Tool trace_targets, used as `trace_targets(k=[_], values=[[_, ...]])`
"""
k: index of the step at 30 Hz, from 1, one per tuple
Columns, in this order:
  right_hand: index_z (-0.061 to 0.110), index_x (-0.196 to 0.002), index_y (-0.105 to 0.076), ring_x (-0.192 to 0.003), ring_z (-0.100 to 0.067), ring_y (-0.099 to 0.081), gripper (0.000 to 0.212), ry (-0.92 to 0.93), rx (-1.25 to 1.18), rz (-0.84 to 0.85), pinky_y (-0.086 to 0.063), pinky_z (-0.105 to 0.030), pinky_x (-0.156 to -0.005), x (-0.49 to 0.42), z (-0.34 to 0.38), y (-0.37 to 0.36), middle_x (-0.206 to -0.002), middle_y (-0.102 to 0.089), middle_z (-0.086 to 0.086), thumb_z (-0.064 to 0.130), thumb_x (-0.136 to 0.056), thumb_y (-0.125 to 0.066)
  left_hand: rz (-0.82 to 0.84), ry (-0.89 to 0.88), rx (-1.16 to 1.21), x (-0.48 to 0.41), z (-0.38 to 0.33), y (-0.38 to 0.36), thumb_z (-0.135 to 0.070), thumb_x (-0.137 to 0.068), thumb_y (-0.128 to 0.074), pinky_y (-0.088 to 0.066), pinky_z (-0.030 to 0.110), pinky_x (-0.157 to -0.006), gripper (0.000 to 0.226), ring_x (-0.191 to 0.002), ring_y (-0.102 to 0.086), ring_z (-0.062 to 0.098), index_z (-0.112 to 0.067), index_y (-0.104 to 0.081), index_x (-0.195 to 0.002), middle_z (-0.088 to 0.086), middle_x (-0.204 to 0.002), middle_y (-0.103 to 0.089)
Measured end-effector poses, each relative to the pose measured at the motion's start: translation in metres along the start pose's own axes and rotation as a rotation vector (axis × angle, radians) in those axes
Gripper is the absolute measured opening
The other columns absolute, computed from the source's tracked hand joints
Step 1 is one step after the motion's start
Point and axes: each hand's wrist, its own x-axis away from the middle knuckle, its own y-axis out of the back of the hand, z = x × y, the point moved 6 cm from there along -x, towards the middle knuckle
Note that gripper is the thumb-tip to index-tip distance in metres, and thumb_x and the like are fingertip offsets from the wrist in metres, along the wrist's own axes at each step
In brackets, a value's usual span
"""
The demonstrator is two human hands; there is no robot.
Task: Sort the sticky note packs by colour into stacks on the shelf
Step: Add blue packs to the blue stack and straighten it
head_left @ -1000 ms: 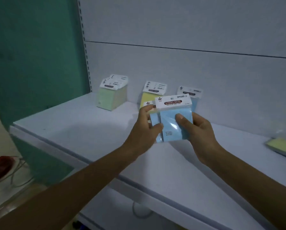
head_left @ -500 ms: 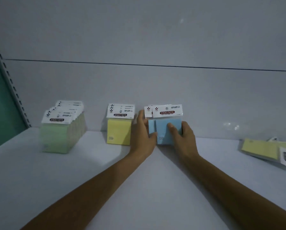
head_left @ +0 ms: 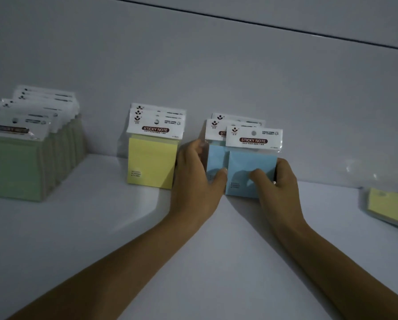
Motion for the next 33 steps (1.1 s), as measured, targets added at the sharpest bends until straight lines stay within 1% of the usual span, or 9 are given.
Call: trace_targets(k=[6, 10, 13, 18, 23, 26, 28, 30, 33], values=[[0.03, -0.11, -0.044, -0.095, 0.001, -0.055, 0.027, 0.02, -0.034, 0.007, -0.048, -0.004, -0.06, -0.001, 0.001, -0.002, -0.104, -0.054, 0.018, 0.022, -0.088, -0.059, 0.037, 0.006, -0.116, 0.001, 0.0, -0.003, -0.023, -0.079, -0.068, -0.046, 0.04, -0.097, 0.054, -0.117, -0.046, 0.018, -0.02, -0.045, -0.128, 0.0, -0.12, -0.044], [0.04, -0.101, -0.041, -0.09, 0.016, -0.053, 0.033, 0.03, -0.021, 0.067, -0.048, -0.005, -0.062, -0.001, 0.0, -0.007, -0.101, -0.052, 0.023, 0.015, -0.087, -0.058, 0.068, -0.036, -0.197, 0.001, -0.002, -0.005, -0.028, -0.081, -0.065, -0.044, 0.035, -0.1, 0.058, -0.12, -0.042, 0.014, -0.022, -0.043, -0.134, 0.002, -0.125, -0.045], [0.042, -0.102, -0.04, -0.088, 0.023, -0.05, 0.036, 0.039, 0.01, 0.105, -0.047, -0.003, -0.062, -0.001, 0.002, -0.011, -0.101, -0.051, 0.025, 0.016, -0.086, -0.06, 0.079, -0.035, -0.2, 0.0, -0.002, -0.005, -0.022, -0.085, -0.062, -0.045, 0.034, -0.1, 0.059, -0.116, -0.046, 0.017, -0.019, -0.041, -0.14, 0.002, -0.123, -0.041], [0.032, -0.117, -0.041, -0.097, 0.003, -0.055, 0.043, 0.062, 0.093, 0.142, -0.051, -0.009, -0.07, 0.003, 0.009, -0.015, -0.107, -0.053, 0.023, 0.021, -0.083, -0.065, 0.052, -0.034, -0.179, 0.0, -0.004, -0.003, -0.017, -0.086, -0.062, -0.045, 0.03, -0.099, 0.062, -0.112, -0.051, 0.022, -0.017, -0.037, -0.142, -0.004, -0.115, -0.033], [0.024, -0.129, -0.039, -0.109, -0.012, -0.053, 0.059, 0.097, 0.23, 0.156, -0.052, -0.033, -0.089, 0.005, 0.016, -0.02, -0.122, -0.054, 0.006, 0.03, -0.079, -0.07, 0.038, -0.061, -0.184, 0.0, -0.006, -0.001, -0.016, -0.083, -0.065, -0.038, 0.024, -0.102, 0.058, -0.119, -0.046, 0.02, -0.013, -0.044, -0.137, 0.006, -0.125, -0.042], [0.025, -0.133, -0.035, -0.114, -0.009, -0.049, 0.065, 0.149, 0.261, 0.19, -0.049, -0.028, -0.092, 0.009, 0.02, -0.022, -0.128, -0.048, 0.008, 0.033, -0.079, -0.071, 0.073, -0.059, -0.151, 0.0, -0.007, 0.0, -0.016, -0.085, -0.062, -0.046, 0.033, -0.099, 0.052, -0.116, -0.05, 0.021, -0.013, -0.047, -0.135, 0.007, -0.126, -0.046], [0.022, -0.133, -0.035, -0.115, -0.009, -0.049, 0.061, 0.181, 0.276, 0.156, -0.047, -0.023, -0.091, 0.009, 0.021, -0.02, -0.128, -0.048, 0.008, 0.026, -0.082, -0.069, 0.047, -0.139, -0.171, 0.002, -0.015, 0.001, -0.015, -0.086, -0.061, -0.047, 0.025, -0.094, 0.048, -0.114, -0.052, 0.02, -0.01, -0.048, -0.133, 0.007, -0.124, -0.048], [0.018, -0.131, -0.037, -0.113, -0.007, -0.049, 0.055, 0.215, 0.268, 0.075, -0.045, -0.01, -0.086, 0.009, 0.021, -0.014, -0.126, -0.049, 0.009, 0.02, -0.084, -0.066, 0.023, -0.23, -0.214, 0.007, -0.023, 0.0, -0.012, -0.085, -0.063, -0.041, 0.011, -0.088, 0.05, -0.111, -0.05, 0.017, -0.007, -0.047, -0.132, 0.008, -0.123, -0.048], [0.019, -0.127, -0.04, -0.107, -0.004, -0.05, 0.048, 0.188, 0.253, 0.041, -0.042, -0.004, -0.078, 0.006, 0.016, -0.01, -0.121, -0.051, 0.011, 0.019, -0.085, -0.064, 0.073, -0.211, -0.222, 0.006, -0.018, -0.005, -0.016, -0.086, -0.063, -0.034, 0.006, -0.093, 0.055, -0.113, -0.047, 0.013, -0.008, -0.043, -0.136, 0.006, -0.127, -0.045]])
